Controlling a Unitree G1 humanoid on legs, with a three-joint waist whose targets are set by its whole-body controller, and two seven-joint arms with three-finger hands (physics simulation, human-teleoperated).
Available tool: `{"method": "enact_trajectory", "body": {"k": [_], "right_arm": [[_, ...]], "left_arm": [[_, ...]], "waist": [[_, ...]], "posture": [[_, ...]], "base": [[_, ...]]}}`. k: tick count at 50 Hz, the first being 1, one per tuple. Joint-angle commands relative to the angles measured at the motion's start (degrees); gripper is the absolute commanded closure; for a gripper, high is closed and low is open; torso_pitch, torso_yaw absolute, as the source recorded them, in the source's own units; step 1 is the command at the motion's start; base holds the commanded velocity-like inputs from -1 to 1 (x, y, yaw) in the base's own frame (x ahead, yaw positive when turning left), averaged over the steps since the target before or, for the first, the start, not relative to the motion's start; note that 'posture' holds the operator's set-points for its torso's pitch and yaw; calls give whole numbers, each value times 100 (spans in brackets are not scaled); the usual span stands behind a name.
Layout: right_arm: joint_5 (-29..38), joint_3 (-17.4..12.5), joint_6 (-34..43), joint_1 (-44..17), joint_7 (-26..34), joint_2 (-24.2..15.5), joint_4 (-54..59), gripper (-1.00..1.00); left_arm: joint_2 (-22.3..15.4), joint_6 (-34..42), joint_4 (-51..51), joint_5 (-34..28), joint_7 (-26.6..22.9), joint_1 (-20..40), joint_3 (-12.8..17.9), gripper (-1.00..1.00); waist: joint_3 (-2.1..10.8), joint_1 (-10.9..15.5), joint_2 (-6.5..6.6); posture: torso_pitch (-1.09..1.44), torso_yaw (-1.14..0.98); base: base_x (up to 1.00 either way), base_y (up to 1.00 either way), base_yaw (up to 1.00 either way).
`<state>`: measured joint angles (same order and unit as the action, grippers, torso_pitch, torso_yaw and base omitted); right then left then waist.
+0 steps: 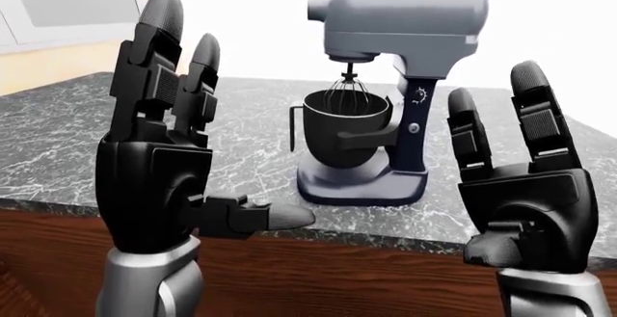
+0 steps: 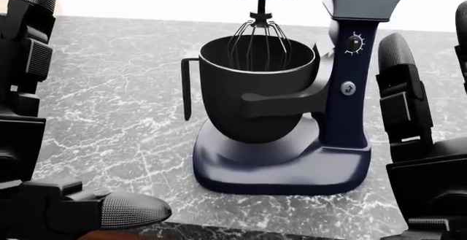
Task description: Open the stand mixer head.
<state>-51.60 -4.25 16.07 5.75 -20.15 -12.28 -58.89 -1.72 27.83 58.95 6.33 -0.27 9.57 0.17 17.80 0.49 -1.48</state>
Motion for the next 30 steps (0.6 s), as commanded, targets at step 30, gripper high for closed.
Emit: {"method": "enact_trajectory", "body": {"k": [30], "right_arm": [[-1150, -745, 1066, -297, -502, 577, -109, -100]], "left_arm": [[-7, -106, 62, 18, 4, 90, 7, -87]], "waist": [[-1, 29, 8]], "posture": [[-41, 0]], "base": [[0, 0, 0]]}}
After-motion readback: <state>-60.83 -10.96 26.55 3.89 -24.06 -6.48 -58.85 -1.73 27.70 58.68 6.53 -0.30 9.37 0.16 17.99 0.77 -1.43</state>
